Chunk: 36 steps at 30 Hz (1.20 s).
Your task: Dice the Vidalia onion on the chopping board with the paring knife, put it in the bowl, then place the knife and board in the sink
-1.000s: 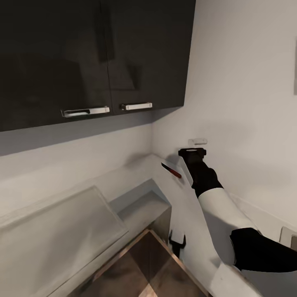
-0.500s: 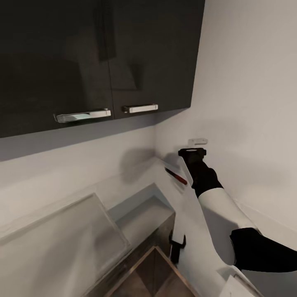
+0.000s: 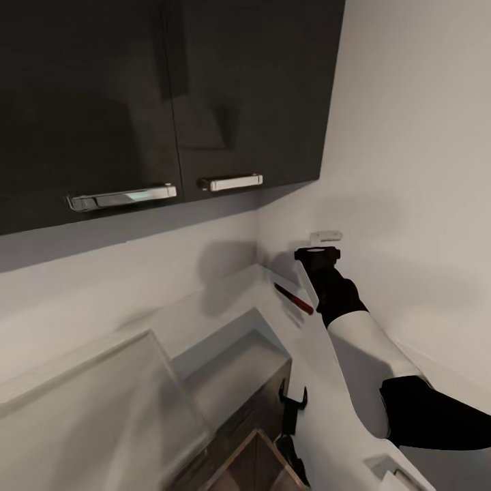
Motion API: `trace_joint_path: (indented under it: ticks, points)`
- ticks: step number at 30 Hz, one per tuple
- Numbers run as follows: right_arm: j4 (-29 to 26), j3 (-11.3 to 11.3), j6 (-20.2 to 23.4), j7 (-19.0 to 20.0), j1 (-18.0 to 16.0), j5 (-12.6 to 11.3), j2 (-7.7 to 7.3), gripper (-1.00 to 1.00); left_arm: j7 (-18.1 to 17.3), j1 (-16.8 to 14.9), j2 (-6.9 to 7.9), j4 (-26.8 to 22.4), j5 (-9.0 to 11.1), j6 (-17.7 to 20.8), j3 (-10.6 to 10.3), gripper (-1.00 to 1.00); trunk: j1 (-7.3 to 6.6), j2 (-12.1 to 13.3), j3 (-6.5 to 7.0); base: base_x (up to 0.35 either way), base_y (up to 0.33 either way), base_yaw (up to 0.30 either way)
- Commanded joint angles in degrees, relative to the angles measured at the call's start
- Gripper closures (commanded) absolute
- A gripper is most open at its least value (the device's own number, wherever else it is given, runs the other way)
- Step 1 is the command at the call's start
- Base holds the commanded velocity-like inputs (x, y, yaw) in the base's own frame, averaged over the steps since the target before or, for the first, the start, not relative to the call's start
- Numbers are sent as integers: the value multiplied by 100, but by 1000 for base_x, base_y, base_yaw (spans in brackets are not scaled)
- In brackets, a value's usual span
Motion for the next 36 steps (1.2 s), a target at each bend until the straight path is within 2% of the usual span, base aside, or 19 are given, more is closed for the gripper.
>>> trace_joint_path:
  ticks: [1, 18, 26, 36]
  points:
    - [-2, 10, 50, -2, -5, 44, 0, -100, -54, 0, 1, -5, 61, 2, 7, -100, 5, -12, -12, 136, 0, 0]
    - [6, 10, 50, -2, -5, 44, 0, -100, -55, 0, -1, -5, 61, 2, 7, -100, 5, -12, -12, 16, 0, 0]
    - [33, 10, 50, -2, -5, 44, 0, -100, -61, 0, 1, -4, 61, 2, 5, -100, 5, -12, -12, -156, 0, 0]
    - [67, 10, 50, -1, -5, 44, -8, -100, -58, 0, -1, 3, 61, 2, 6, -100, 5, -12, -12, -15, 0, 0]
